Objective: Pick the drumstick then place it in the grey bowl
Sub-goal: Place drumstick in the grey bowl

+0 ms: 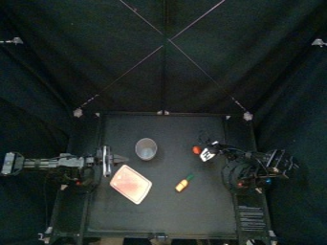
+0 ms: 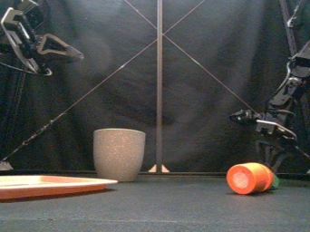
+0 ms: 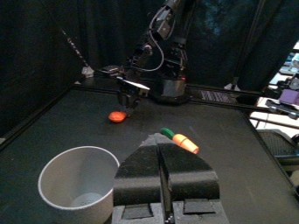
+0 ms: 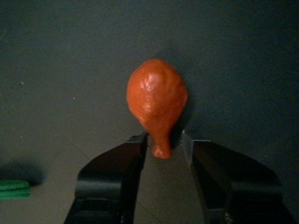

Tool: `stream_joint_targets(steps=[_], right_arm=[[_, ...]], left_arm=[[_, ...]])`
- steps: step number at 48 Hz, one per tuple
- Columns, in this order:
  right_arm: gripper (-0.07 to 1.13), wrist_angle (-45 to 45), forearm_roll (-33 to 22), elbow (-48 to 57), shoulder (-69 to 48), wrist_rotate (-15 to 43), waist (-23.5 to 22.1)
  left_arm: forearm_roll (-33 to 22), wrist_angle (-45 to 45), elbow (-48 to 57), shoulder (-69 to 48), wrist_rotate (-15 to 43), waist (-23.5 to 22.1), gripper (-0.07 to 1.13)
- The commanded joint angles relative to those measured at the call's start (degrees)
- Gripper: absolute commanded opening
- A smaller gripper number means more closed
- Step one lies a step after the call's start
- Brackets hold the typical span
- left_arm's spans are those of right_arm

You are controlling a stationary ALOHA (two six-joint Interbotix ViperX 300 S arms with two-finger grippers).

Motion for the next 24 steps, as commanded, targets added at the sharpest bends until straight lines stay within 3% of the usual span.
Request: stream_joint_targets(steps=[1, 13, 24], right_arm=[[0.69, -0.7, -0.1, -1.2, 0.8, -0.1, 0.1], [0.60, -0.7, -0.1, -2.9, 2.5, -0.1, 1.2], [0.48, -0.1, 0.6, -7.3, -0.9, 0.0, 5.6]], left_arm=[[0.3, -0.5, -0.7, 0.2, 0.1, 0.2, 0.02], [0.2, -0.5, -0.7, 0.2, 0.0, 0.2, 0.02], [0.2, -0.6, -0.7, 0.2, 0.0, 0.2, 0.02]])
